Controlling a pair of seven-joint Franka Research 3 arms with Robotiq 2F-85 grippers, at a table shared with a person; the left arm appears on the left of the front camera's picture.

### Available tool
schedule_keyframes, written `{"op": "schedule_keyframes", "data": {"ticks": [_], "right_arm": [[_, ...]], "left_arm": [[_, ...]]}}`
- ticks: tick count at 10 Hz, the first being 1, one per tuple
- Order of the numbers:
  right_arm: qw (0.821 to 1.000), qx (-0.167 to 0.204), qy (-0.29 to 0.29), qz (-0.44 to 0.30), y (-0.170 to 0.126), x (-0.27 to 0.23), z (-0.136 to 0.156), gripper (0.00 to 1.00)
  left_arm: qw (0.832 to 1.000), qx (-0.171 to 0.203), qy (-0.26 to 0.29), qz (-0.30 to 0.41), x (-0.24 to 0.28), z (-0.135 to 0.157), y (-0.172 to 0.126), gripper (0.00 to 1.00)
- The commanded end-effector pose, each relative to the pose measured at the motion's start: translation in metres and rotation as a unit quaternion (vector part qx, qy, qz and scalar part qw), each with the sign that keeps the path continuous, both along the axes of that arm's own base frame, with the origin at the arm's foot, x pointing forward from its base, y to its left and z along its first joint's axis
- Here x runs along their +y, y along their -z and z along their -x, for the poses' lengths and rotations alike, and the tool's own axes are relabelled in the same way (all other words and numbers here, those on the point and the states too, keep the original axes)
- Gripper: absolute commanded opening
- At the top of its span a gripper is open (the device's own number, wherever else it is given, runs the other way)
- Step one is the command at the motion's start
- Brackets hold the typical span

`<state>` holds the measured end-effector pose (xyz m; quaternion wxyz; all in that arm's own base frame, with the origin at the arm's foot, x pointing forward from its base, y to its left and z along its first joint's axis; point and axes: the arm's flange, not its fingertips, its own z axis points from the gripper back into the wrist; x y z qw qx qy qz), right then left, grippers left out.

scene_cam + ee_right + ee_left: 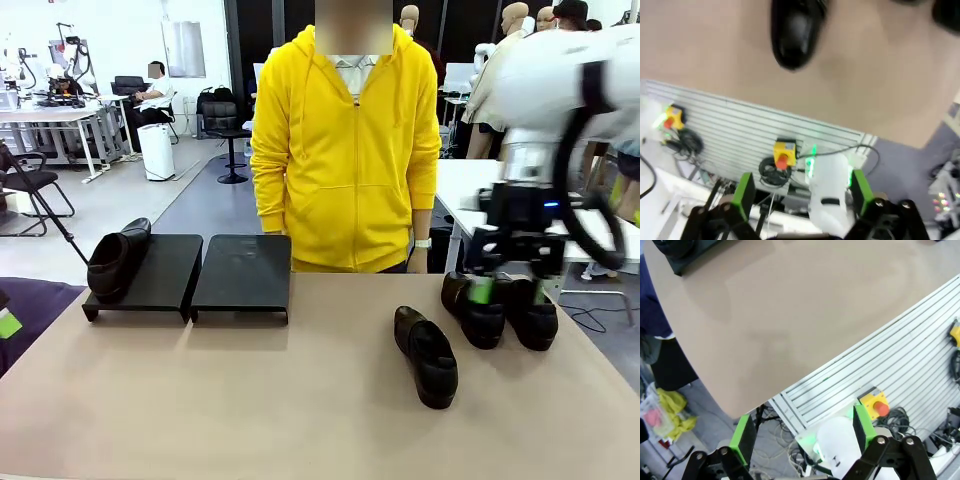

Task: Organize the shoes by placing them on the stand.
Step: Pick up one Shoe and place it in the middle of the table.

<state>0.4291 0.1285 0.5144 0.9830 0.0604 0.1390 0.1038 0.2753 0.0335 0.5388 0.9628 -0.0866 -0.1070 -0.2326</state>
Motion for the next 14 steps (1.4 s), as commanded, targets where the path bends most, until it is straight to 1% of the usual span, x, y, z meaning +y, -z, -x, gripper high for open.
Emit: {"op": "schedule_keyframes", "data": {"ticks": [1, 2, 3, 4, 5, 6, 7, 8, 9, 10, 11, 12, 13, 14], "right_arm": [[0.999, -0.037, 0.016, -0.004, 0.002, 0.054, -0.025, 1.00], [0.998, -0.057, 0.016, -0.017, 0.017, 0.085, -0.032, 1.00], [0.997, -0.074, 0.023, -0.021, 0.034, 0.104, -0.040, 1.00], [0.995, -0.091, 0.037, -0.016, 0.052, 0.114, -0.045, 1.00], [0.994, -0.098, 0.023, -0.033, 0.037, 0.100, -0.039, 1.00], [0.997, -0.072, 0.012, -0.018, 0.039, 0.115, -0.039, 1.00], [0.997, -0.072, 0.012, -0.018, 0.039, 0.115, -0.039, 1.00], [0.996, -0.086, 0.017, -0.024, 0.046, 0.116, -0.046, 1.00], [0.994, -0.081, 0.066, 0.001, 0.065, 0.116, -0.044, 1.00], [0.992, -0.092, 0.088, -0.003, 0.087, 0.120, -0.040, 1.00], [0.983, -0.116, 0.141, 0.015, 0.113, 0.122, -0.033, 1.00], [0.979, -0.129, 0.154, 0.012, 0.120, 0.120, -0.030, 1.00], [0.976, -0.127, 0.176, 0.022, 0.133, 0.122, -0.029, 1.00], [0.970, -0.142, 0.195, 0.039, 0.146, 0.123, -0.030, 1.00]], "left_arm": [[1.000, 0.002, -0.006, 0.006, 0.000, 0.001, -0.001, 1.00], [1.000, 0.002, -0.006, 0.006, 0.000, 0.001, -0.001, 1.00], [1.000, 0.002, -0.006, 0.006, 0.000, 0.001, -0.001, 1.00], [1.000, 0.002, -0.006, 0.006, 0.000, 0.001, -0.001, 1.00], [1.000, 0.002, -0.006, 0.006, 0.000, 0.001, -0.001, 1.00], [1.000, 0.002, -0.006, 0.006, 0.000, 0.001, -0.001, 1.00], [1.000, 0.002, -0.006, 0.006, 0.000, 0.001, -0.001, 1.00], [1.000, 0.002, -0.006, 0.006, 0.000, 0.001, -0.001, 1.00], [1.000, 0.002, -0.006, 0.006, 0.000, 0.001, -0.001, 1.00], [1.000, 0.002, -0.006, 0.006, 0.000, 0.001, -0.001, 1.00], [1.000, 0.002, -0.006, 0.006, 0.000, 0.001, -0.001, 1.00], [1.000, 0.002, -0.006, 0.006, 0.000, 0.001, -0.001, 1.00], [1.000, 0.002, -0.006, 0.006, 0.000, 0.001, -0.001, 1.00], [1.000, 0.002, -0.006, 0.006, 0.000, 0.001, -0.001, 1.00]]}}
